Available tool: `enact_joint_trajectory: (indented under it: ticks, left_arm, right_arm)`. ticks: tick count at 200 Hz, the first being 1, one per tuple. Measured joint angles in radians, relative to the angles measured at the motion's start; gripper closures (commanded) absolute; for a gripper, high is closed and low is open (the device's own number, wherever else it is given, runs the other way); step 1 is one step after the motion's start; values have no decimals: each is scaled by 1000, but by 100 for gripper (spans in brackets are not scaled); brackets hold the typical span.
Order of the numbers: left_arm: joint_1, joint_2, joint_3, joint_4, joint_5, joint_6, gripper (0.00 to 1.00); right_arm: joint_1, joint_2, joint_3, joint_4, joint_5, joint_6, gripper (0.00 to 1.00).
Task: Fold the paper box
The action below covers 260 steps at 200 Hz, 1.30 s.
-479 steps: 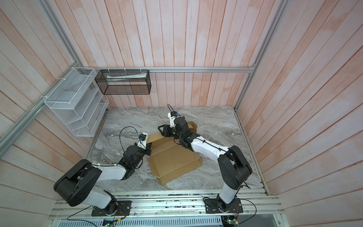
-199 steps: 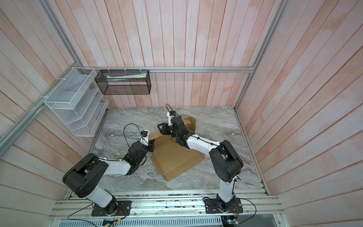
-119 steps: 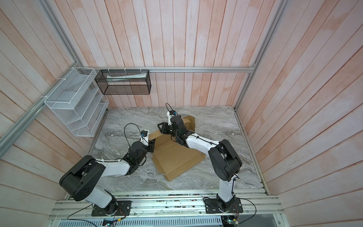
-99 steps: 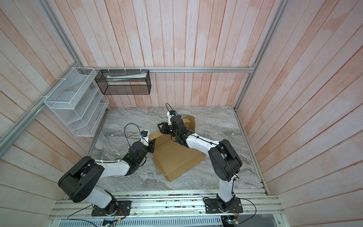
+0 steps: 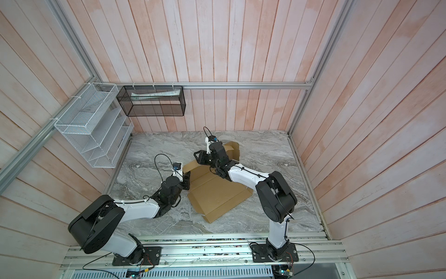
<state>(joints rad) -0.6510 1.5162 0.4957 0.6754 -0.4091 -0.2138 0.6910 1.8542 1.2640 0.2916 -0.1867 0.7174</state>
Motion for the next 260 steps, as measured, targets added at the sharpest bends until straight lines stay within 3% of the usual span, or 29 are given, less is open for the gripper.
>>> enact_joint_trajectory:
  ticks: [96, 149, 198, 260]
  left_arm:
    - [-24, 30, 21, -48, -152, -94, 72]
    - [-24, 89, 55, -30, -229, -116, 91]
    - [-24, 124, 34, 79, -249, -37, 100]
    - [-24, 189, 6, 299, -214, 138, 100]
  right_arm:
    - [0, 1, 2, 0, 6, 9, 63]
    - [-1, 1, 3, -2, 7, 12, 63]
    - [-1, 1, 5, -8, 10, 11, 63]
    - [0, -24, -2, -18, 12, 11, 62]
